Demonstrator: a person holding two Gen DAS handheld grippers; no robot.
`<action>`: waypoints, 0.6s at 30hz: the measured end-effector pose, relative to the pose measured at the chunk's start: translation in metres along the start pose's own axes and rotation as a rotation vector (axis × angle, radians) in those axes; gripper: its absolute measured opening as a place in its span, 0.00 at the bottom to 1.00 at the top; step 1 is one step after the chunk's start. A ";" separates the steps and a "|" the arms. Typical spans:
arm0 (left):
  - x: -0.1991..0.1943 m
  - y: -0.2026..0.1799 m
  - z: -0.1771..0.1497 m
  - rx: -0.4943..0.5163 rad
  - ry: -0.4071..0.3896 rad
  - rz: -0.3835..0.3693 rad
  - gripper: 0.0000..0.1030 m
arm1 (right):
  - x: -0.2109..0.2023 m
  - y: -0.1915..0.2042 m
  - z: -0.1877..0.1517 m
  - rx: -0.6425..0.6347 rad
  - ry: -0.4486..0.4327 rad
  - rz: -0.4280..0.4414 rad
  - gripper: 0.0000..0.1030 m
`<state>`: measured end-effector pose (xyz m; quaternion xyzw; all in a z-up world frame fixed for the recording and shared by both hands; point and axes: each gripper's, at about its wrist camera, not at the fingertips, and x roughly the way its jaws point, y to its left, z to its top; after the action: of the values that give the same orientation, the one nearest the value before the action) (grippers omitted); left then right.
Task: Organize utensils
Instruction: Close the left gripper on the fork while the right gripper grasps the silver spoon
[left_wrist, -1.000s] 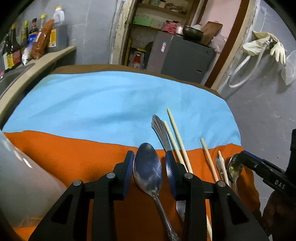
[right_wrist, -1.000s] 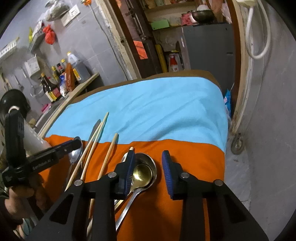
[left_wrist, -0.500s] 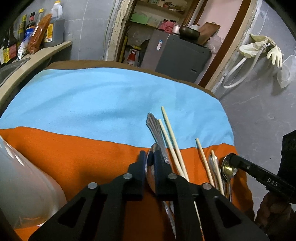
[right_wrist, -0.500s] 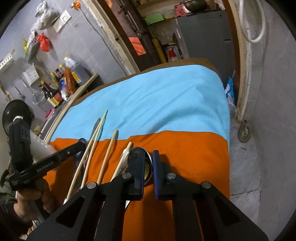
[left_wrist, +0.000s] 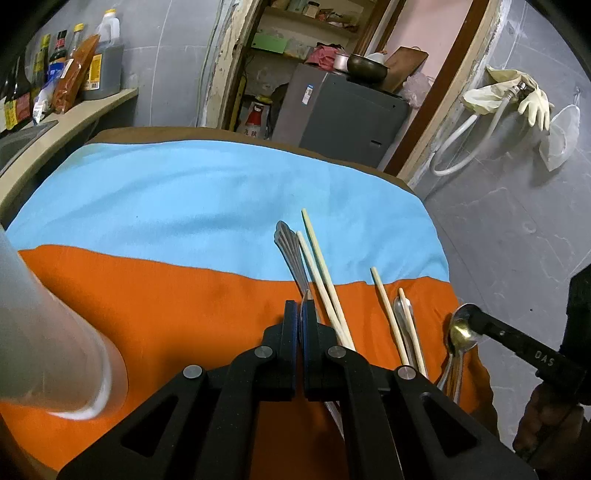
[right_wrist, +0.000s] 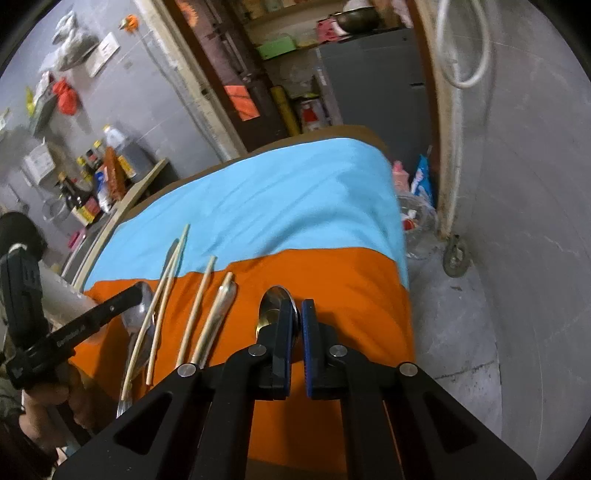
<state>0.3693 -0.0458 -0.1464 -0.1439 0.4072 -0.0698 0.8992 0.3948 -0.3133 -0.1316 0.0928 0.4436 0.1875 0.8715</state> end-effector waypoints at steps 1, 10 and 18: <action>-0.001 0.000 -0.001 0.000 -0.002 -0.001 0.00 | -0.005 0.001 -0.001 -0.009 -0.014 -0.010 0.03; -0.020 -0.010 0.001 0.027 -0.093 0.007 0.00 | -0.027 0.023 0.008 -0.098 -0.140 -0.038 0.03; -0.043 -0.023 0.008 0.086 -0.227 0.029 0.00 | -0.032 0.050 0.015 -0.215 -0.221 -0.066 0.03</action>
<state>0.3464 -0.0554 -0.1037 -0.1064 0.3016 -0.0576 0.9457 0.3777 -0.2803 -0.0825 0.0043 0.3250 0.1938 0.9256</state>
